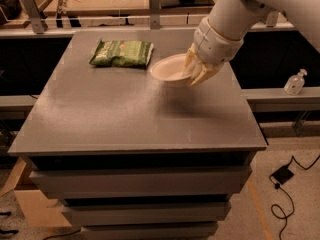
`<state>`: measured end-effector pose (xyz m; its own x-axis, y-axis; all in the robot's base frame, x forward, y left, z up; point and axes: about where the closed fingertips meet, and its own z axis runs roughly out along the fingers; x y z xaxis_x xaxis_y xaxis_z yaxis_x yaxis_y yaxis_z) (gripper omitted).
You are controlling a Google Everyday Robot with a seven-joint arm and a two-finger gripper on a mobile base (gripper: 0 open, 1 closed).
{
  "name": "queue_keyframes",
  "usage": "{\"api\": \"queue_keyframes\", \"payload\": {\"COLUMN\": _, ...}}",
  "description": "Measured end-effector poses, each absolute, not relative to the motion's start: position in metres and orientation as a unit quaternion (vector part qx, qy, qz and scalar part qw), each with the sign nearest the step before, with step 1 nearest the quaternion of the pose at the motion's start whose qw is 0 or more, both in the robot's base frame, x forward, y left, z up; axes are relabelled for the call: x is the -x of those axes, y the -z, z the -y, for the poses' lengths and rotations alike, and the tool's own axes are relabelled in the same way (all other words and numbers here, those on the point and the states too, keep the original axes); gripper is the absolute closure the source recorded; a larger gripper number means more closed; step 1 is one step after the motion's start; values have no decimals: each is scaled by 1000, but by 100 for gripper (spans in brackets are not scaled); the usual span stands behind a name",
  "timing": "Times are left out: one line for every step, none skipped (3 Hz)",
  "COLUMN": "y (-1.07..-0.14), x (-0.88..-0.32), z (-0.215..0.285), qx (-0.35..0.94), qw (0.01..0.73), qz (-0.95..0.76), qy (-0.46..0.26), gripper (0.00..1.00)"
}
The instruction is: Move paper bowl near green jalapeno chip bag
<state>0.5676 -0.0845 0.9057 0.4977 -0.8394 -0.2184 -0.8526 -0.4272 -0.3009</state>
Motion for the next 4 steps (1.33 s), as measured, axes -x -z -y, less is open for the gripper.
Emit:
{"api": "queue_keyframes", "payload": {"y": -919, "x": -614, "z": 89, "qx": 843, "qw": 224, "qz": -490, "qy": 6, "gripper": 100}}
{"api": "queue_keyframes", "payload": {"y": -916, "x": -665, "z": 77, "qx": 840, "qw": 256, "qz": -478, "qy": 14, "gripper": 100}}
{"api": "queue_keyframes", "payload": {"y": -904, "x": -704, "z": 52, "qx": 841, "qw": 283, "qz": -462, "qy": 4, "gripper": 100}}
{"api": "queue_keyframes", "payload": {"y": -869, "x": -743, "z": 2, "qx": 853, "qw": 290, "qz": -434, "qy": -33, "gripper": 100}}
